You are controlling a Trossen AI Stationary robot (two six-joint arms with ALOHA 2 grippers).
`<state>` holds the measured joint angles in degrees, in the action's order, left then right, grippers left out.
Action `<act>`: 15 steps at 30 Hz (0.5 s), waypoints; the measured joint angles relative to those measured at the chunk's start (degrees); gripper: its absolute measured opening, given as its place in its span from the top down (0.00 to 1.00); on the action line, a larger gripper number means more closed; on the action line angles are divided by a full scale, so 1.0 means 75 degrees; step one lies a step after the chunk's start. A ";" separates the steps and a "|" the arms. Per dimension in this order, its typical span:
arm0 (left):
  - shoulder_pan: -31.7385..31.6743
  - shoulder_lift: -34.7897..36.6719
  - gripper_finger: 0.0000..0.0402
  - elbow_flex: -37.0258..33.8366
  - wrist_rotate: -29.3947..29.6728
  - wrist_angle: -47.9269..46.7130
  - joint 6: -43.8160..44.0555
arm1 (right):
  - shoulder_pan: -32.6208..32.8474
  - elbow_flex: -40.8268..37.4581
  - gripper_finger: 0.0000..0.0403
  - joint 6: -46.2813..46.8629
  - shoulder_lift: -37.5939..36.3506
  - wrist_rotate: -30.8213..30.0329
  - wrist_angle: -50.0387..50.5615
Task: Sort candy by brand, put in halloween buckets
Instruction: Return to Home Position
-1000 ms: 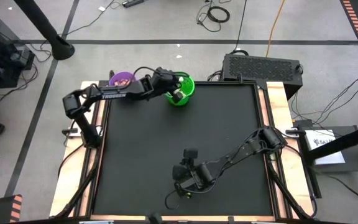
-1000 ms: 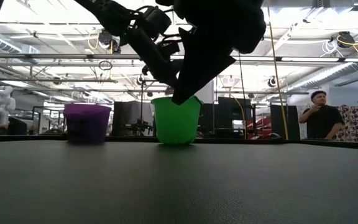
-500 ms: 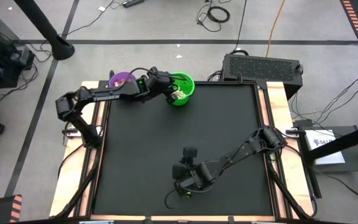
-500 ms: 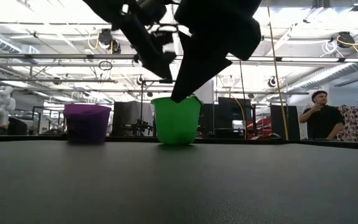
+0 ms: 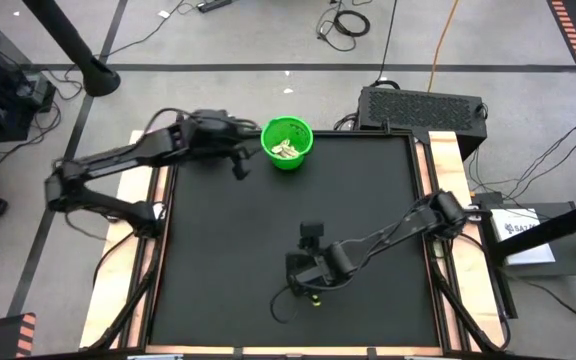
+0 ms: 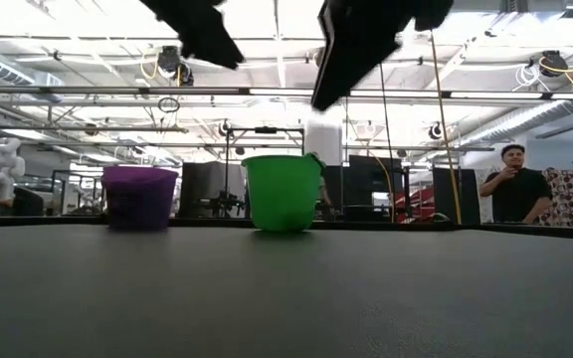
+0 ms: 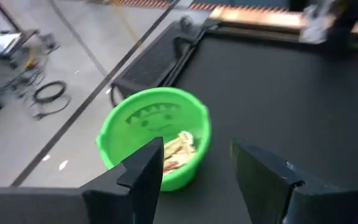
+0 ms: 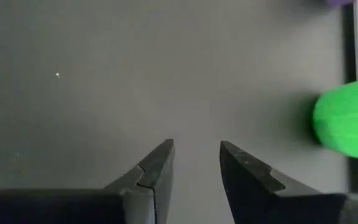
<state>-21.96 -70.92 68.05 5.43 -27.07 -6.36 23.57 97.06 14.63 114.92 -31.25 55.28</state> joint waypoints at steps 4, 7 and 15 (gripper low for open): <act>0.0085 0.1155 0.52 -0.0885 -0.0575 0.0047 0.0398 | -0.0003 0.0000 0.70 -0.0425 -0.0549 0.0007 0.0161; 0.0343 0.2092 0.52 -0.1787 -0.0849 0.0199 0.0610 | -0.0065 0.0000 0.70 -0.0756 -0.0999 0.0089 0.0255; 0.1308 0.4275 0.52 -0.4323 -0.0918 0.1744 0.1218 | -0.0976 -0.2043 0.70 -0.1670 -0.3097 0.1379 -0.1650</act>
<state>-12.15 -38.86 35.63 -1.45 -13.99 2.77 16.25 81.73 2.11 91.69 -20.91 42.90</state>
